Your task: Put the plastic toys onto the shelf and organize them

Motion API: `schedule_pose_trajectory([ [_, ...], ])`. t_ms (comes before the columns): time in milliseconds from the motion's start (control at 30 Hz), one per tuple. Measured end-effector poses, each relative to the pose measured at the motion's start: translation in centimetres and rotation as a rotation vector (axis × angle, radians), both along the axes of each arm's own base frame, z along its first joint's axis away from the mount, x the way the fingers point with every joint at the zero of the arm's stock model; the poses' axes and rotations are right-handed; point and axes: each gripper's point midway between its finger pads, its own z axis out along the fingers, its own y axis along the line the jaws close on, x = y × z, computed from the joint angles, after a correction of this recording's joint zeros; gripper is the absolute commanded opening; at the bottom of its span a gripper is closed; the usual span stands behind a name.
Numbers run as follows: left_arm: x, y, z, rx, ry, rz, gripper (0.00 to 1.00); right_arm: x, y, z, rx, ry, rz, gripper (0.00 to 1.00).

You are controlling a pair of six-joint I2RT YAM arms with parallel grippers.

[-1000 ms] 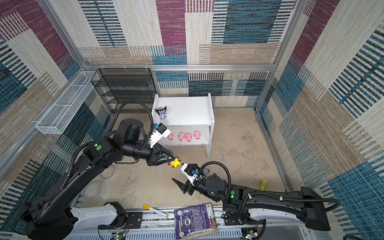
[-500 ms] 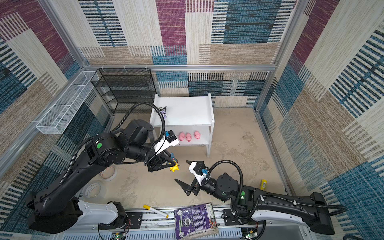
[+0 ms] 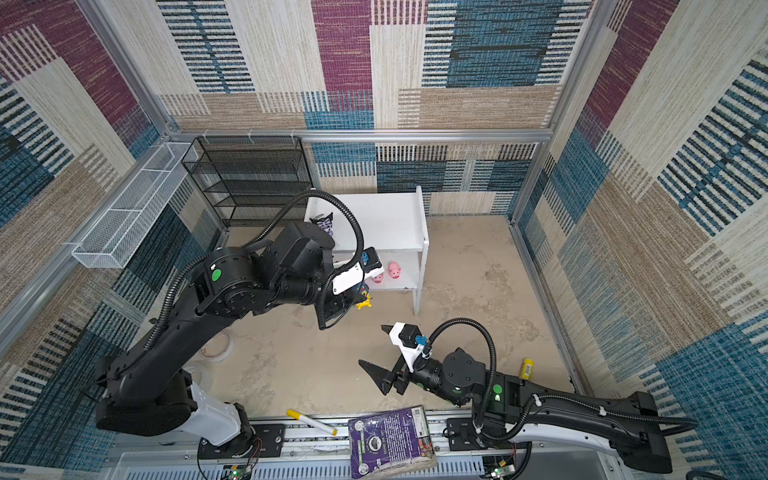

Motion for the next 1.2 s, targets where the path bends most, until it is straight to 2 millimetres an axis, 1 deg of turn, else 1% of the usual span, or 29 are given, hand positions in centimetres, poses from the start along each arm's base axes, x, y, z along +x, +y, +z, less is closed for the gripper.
schedule_pose_trajectory([
  [33, 0.6, -0.4, 0.8, -0.005, -0.034, -0.003, 0.08, 0.0, -0.5, -0.3, 0.002, 0.02, -0.01, 0.92],
  [100, 1.7, -1.4, 1.7, -0.004, -0.087, 0.001, 0.08, 0.0, -1.3, -0.6, 0.012, 0.052, -0.025, 0.92],
  [267, 4.4, -3.7, 2.5, 0.036, -0.204, -0.009, 0.09, -0.1, -2.8, -2.1, 0.011, 0.116, -0.049, 0.92],
  [333, 5.2, -4.6, 2.5, 0.052, -0.238, -0.013, 0.09, -0.1, -3.2, -2.7, 0.008, 0.132, -0.058, 0.92],
  [500, 6.9, -6.1, 2.5, 0.102, -0.327, -0.043, 0.06, 0.0, -3.4, -3.6, -0.012, 0.147, -0.068, 0.92],
  [700, 8.1, -7.9, 1.5, 0.151, -0.39, -0.101, 0.05, 0.1, -3.6, -3.9, -0.006, 0.157, -0.076, 0.92],
  [833, 8.7, -8.4, 1.8, 0.151, -0.424, -0.111, 0.04, 0.0, -3.9, -4.0, 0.008, 0.163, -0.08, 0.92],
  [967, 8.8, -8.3, 2.2, 0.148, -0.444, -0.115, 0.04, 0.2, -4.0, -4.0, 0.006, 0.157, -0.091, 0.93],
  [1033, 8.2, -7.6, 2.0, 0.161, -0.435, -0.124, 0.04, 0.5, -3.9, -3.5, -0.011, 0.13, -0.1, 0.95],
  [1067, 7.6, -7.1, 1.8, 0.17, -0.426, -0.134, 0.04, 0.6, -3.9, -2.6, -0.008, 0.11, -0.105, 0.96],
  [1133, 5.9, -5.6, 1.5, 0.187, -0.407, -0.159, 0.05, 0.8, -4.0, -0.2, 0.021, 0.064, -0.116, 0.96],
  [1200, 3.5, -3.9, 1.5, 0.179, -0.382, -0.196, 0.05, 1.0, -4.3, 2.6, 0.066, 0.018, -0.128, 0.97],
])
